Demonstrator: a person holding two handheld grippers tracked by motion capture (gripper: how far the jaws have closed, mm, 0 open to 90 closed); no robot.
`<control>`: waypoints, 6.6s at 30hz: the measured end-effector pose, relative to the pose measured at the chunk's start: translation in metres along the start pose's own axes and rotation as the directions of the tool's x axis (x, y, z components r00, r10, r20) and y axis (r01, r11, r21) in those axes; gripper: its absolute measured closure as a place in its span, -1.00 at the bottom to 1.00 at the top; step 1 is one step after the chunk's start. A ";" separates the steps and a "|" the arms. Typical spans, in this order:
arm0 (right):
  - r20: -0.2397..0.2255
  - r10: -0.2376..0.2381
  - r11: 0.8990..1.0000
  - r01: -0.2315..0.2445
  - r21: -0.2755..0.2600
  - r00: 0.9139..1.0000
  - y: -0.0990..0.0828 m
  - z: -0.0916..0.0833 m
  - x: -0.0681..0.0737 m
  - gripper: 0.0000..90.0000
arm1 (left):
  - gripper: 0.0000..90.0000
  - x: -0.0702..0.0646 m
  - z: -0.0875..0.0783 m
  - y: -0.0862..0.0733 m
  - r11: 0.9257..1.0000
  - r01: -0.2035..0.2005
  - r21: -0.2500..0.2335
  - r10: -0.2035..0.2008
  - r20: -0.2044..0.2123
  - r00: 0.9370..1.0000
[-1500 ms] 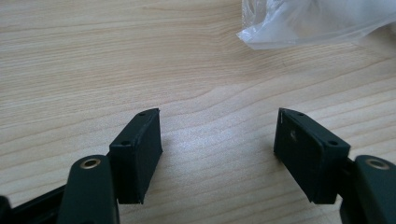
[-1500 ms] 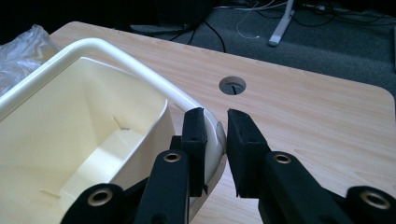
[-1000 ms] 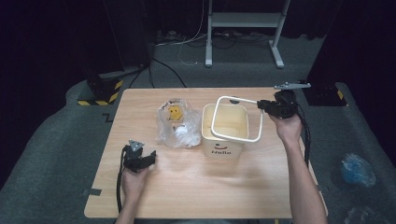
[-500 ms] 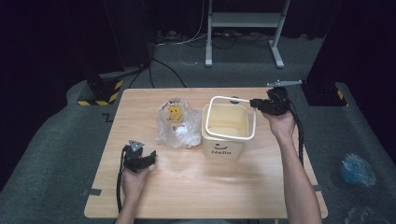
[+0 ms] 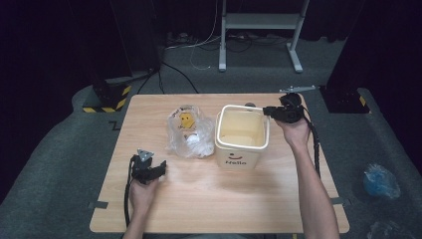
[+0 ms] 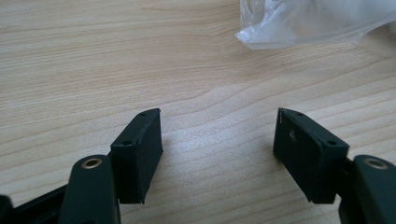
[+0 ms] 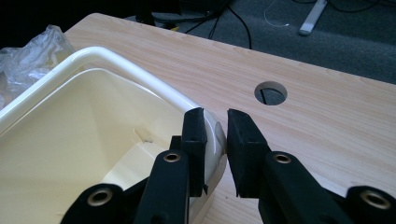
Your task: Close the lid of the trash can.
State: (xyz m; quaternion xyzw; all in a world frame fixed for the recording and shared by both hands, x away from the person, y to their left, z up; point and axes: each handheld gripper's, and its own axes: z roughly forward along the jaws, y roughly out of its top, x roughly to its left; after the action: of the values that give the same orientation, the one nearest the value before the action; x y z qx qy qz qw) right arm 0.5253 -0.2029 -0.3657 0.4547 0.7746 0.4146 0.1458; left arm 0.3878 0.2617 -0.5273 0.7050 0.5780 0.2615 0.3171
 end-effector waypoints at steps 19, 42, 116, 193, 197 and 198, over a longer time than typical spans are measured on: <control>-0.011 -0.019 0.999 0.020 0.028 1.000 -0.001 0.016 0.000 0.73 | -0.27 0.000 0.000 0.000 1.000 -0.001 -0.001 0.001 0.002 1.000; -0.020 -0.065 0.998 0.066 0.022 0.998 0.000 0.020 0.000 0.73 | -0.26 0.000 0.000 0.000 1.000 -0.002 0.000 0.002 0.003 1.000; -0.017 -0.068 0.997 0.068 -0.046 0.997 -0.020 0.024 0.012 0.05 | -0.26 0.000 0.000 0.000 1.000 -0.003 -0.001 0.003 0.003 1.000; -0.012 -0.071 0.973 0.067 -0.220 0.997 -0.046 -0.051 0.024 0.04 | -0.26 0.000 0.000 0.000 1.000 -0.003 -0.002 0.003 0.004 1.000; -0.012 -0.067 0.972 0.062 -0.228 0.998 -0.049 -0.056 0.022 0.04 | -0.26 0.000 0.000 0.000 1.000 -0.003 -0.001 0.003 0.003 1.000; -0.011 -0.067 0.972 0.062 -0.227 0.998 -0.049 -0.057 0.022 0.04 | -0.26 0.000 0.000 0.000 1.000 -0.003 -0.002 0.003 0.004 1.000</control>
State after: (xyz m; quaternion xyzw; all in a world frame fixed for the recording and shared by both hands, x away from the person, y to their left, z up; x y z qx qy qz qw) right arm 0.4504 -0.2257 -0.3659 0.4058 0.7379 0.4996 0.2030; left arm 0.3879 0.2619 -0.5273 0.7059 0.5762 0.2612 0.3185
